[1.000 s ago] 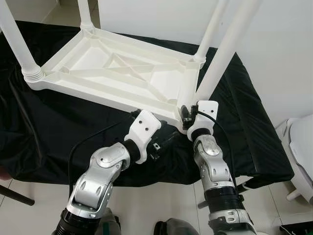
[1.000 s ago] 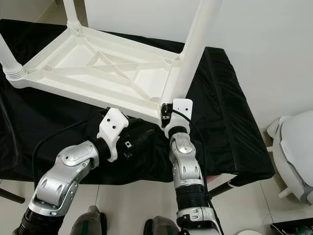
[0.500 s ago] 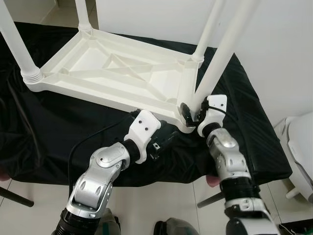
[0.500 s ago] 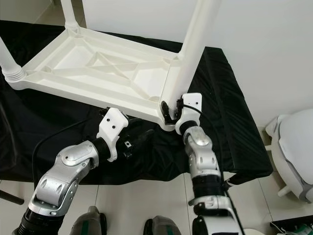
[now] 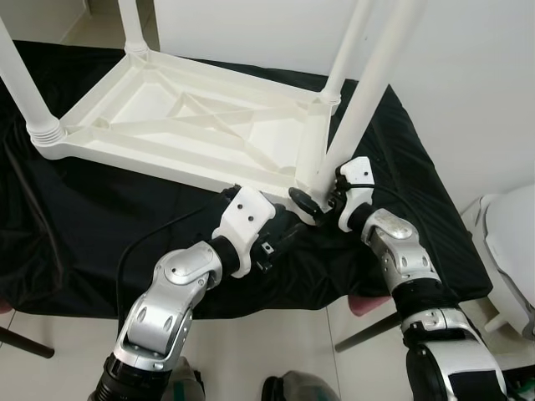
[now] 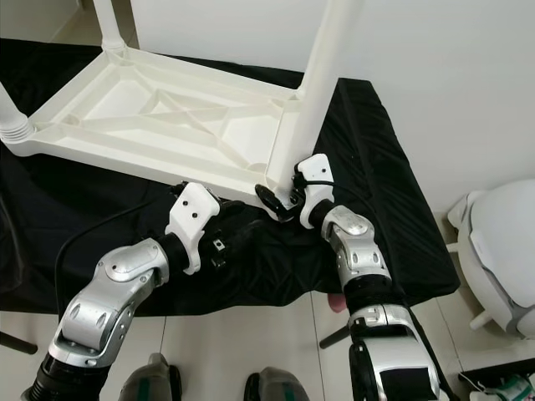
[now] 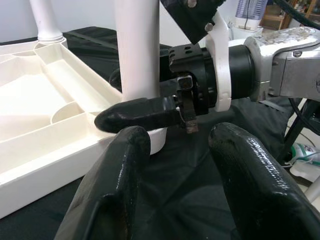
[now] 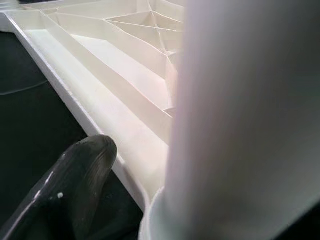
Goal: Building children table
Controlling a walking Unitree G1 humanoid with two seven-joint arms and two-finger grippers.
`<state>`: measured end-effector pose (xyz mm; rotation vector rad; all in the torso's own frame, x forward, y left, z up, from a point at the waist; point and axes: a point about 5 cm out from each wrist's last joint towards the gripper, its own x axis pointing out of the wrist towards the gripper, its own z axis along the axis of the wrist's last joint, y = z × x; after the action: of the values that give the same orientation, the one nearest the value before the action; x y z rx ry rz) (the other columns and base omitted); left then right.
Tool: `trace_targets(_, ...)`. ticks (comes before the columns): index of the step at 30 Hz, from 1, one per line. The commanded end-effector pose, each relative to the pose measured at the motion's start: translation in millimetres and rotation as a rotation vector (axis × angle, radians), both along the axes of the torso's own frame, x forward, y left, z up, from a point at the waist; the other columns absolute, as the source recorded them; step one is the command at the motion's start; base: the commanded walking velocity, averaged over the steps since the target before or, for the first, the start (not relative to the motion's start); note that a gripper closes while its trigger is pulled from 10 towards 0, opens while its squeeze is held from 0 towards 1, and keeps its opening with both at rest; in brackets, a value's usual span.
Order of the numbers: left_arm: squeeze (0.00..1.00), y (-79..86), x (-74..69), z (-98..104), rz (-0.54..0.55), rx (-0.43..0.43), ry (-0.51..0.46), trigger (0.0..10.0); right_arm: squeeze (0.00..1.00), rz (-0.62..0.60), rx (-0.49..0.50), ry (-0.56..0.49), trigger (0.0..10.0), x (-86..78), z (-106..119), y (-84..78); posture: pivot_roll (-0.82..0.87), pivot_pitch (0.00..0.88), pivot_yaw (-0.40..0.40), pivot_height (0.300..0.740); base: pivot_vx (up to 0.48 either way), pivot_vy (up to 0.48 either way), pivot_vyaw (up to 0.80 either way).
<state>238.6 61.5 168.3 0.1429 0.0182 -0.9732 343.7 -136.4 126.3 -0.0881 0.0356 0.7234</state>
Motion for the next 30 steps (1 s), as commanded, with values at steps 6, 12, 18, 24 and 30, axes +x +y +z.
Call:
trace_targets(6, 0.00, 3.0, 0.4, 0, 0.086, 0.005, -0.009, 10.0, 0.00, 0.090, -0.039, 0.013, 0.0, 1.7, -5, 8.2, 0.04, 0.000, -0.111, 0.740, 0.000, 0.000, 0.00)
trace_targets(12, 0.00, 4.1, -0.4, 0, 0.093, 0.005, -0.008, 10.0, 0.00, 0.111, -0.026, 0.040, 0.0, 0.6, -11, 4.1, 0.04, 0.000, -0.111, 0.740, 0.000, 0.000, 0.00)
trace_targets(18, 0.00, 4.3, -1.0, 0, 0.090, 0.007, -0.008, 10.0, 0.00, 0.049, 0.000, 0.045, 0.0, -1.9, -16, -4.8, 0.04, 0.000, -0.106, 0.740, 0.000, 0.000, 0.00)
trace_targets(24, 0.00, 2.8, -1.6, 0, 0.084, 0.005, -0.006, 10.0, 0.00, -0.062, 0.020, 0.035, 10.0, -4.2, -17, -5.2, 0.03, 0.000, -0.107, 0.740, 0.000, 0.000, 0.00)
trace_targets(30, 0.00, 1.1, -2.5, -1, 0.075, 0.003, 0.000, 10.0, 0.00, -0.213, 0.095, 0.000, 10.0, -10.5, -12, 7.7, 0.02, 0.002, -0.105, 0.740, 0.000, 0.000, 0.00)
